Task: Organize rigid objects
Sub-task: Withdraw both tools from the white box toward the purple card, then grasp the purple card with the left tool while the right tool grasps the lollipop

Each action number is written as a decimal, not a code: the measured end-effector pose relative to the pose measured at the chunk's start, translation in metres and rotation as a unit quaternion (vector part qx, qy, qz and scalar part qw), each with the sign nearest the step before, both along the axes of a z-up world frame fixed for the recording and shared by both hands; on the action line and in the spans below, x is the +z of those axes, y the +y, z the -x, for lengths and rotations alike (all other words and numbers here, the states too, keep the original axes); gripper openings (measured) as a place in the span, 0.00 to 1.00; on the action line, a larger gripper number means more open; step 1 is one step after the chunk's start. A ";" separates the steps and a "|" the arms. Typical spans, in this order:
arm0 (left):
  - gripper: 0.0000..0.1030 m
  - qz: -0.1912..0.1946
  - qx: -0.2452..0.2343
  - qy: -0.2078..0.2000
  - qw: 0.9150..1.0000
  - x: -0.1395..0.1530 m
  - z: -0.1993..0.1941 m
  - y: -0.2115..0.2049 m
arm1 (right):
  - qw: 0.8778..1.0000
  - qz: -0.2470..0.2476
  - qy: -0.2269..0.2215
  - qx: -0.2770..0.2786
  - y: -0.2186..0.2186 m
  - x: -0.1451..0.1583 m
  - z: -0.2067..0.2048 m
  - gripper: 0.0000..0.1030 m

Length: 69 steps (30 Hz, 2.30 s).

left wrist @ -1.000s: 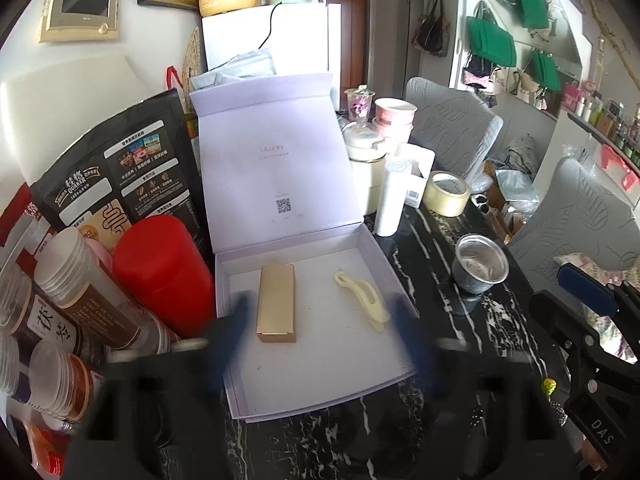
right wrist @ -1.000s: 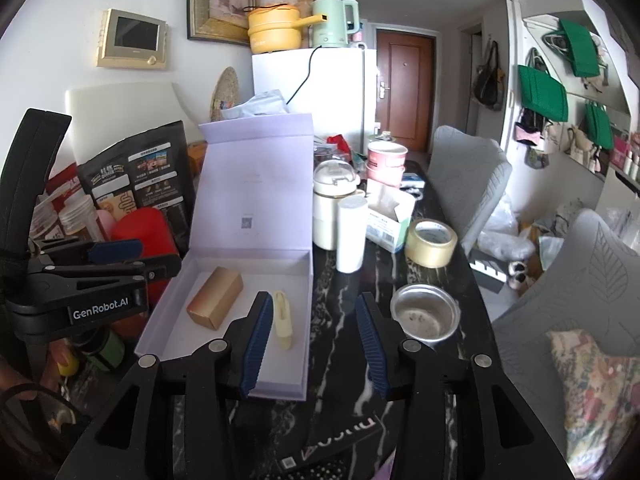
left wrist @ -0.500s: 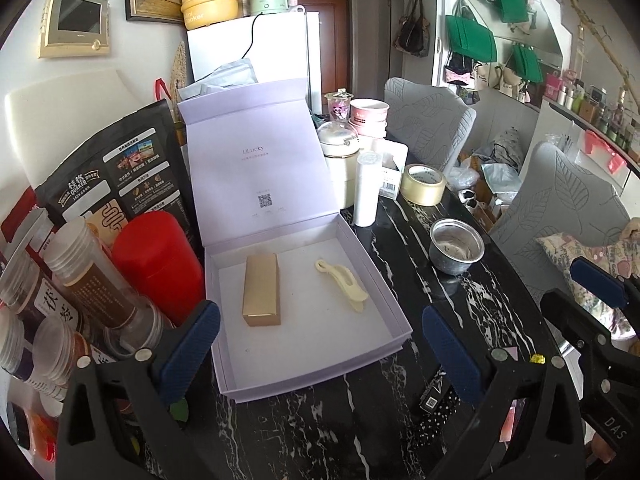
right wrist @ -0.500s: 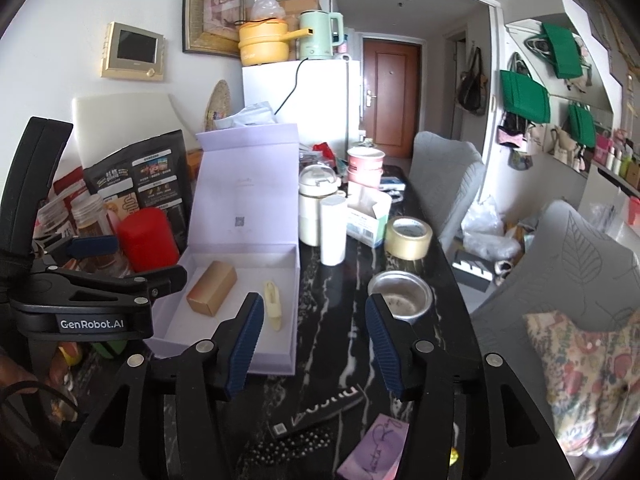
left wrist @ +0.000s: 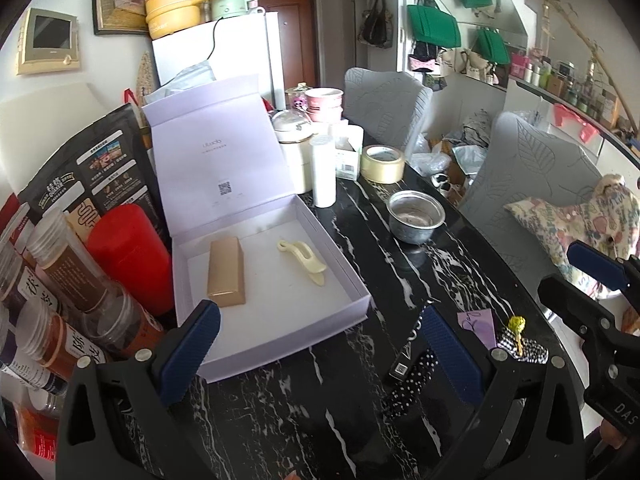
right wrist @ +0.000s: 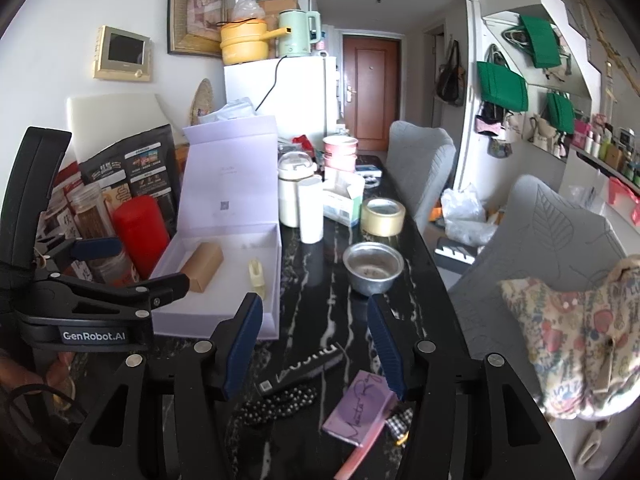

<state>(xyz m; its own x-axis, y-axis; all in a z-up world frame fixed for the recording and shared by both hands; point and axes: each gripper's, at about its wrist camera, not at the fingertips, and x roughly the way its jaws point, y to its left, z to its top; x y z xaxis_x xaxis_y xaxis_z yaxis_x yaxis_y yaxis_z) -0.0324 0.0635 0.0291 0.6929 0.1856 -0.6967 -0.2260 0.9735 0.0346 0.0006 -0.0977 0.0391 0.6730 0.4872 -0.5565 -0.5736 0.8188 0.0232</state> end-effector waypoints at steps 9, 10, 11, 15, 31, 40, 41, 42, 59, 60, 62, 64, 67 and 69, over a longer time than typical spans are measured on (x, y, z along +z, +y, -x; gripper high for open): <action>1.00 0.007 -0.035 0.021 0.999 -0.021 0.004 -0.023 | 1.000 0.000 0.012 -0.022 -0.024 -0.015 0.012 0.53; 1.00 0.008 -0.039 0.024 0.999 -0.023 0.003 -0.025 | 1.000 0.001 0.016 -0.026 -0.027 -0.017 0.013 0.53; 1.00 0.008 -0.044 0.028 0.999 -0.027 0.002 -0.028 | 0.999 0.001 0.018 -0.027 -0.029 -0.019 0.013 0.53; 1.00 0.007 -0.063 0.035 0.997 -0.037 0.001 -0.038 | 0.999 0.003 0.026 -0.034 -0.038 -0.029 0.014 0.53; 1.00 0.025 -0.133 0.082 0.987 -0.077 -0.023 -0.086 | 0.997 -0.008 0.062 -0.055 -0.073 -0.067 0.014 0.53; 1.00 0.030 -0.156 0.106 0.982 -0.099 -0.040 -0.108 | 0.994 -0.014 0.080 -0.079 -0.098 -0.086 0.006 0.53; 1.00 0.038 -0.160 0.110 0.980 -0.102 -0.043 -0.109 | 0.993 -0.013 0.082 -0.081 -0.100 -0.088 0.005 0.53; 1.00 0.046 -0.163 0.114 0.979 -0.105 -0.045 -0.110 | 0.993 -0.014 0.083 -0.083 -0.102 -0.090 0.004 0.53; 0.91 0.094 -0.188 0.152 0.966 -0.136 -0.089 -0.129 | 0.986 -0.027 0.123 -0.106 -0.126 -0.120 -0.027 0.53; 0.90 0.093 -0.189 0.154 0.965 -0.137 -0.091 -0.130 | 0.986 -0.028 0.126 -0.108 -0.127 -0.122 -0.030 0.53; 0.85 0.091 -0.190 0.155 0.965 -0.139 -0.095 -0.132 | 0.985 -0.027 0.131 -0.109 -0.128 -0.126 -0.035 0.53; 0.84 0.092 -0.193 0.158 0.964 -0.142 -0.099 -0.134 | 0.984 -0.024 0.137 -0.108 -0.127 -0.130 -0.040 0.53; 0.82 0.095 -0.193 0.161 0.963 -0.145 -0.105 -0.135 | 0.983 -0.023 0.145 -0.108 -0.126 -0.135 -0.047 0.53; 0.74 0.100 -0.193 0.167 0.962 -0.149 -0.108 -0.135 | 0.983 -0.026 0.150 -0.106 -0.126 -0.138 -0.051 0.53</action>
<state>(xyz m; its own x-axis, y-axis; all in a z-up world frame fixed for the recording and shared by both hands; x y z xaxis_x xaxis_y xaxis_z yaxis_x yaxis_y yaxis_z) 0.0758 -0.0717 -0.1196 0.4156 -0.2006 -0.8871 0.1444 0.9776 -0.1534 0.0516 -0.2234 -0.0989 0.5723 0.3873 -0.7228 -0.3519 0.9121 0.2101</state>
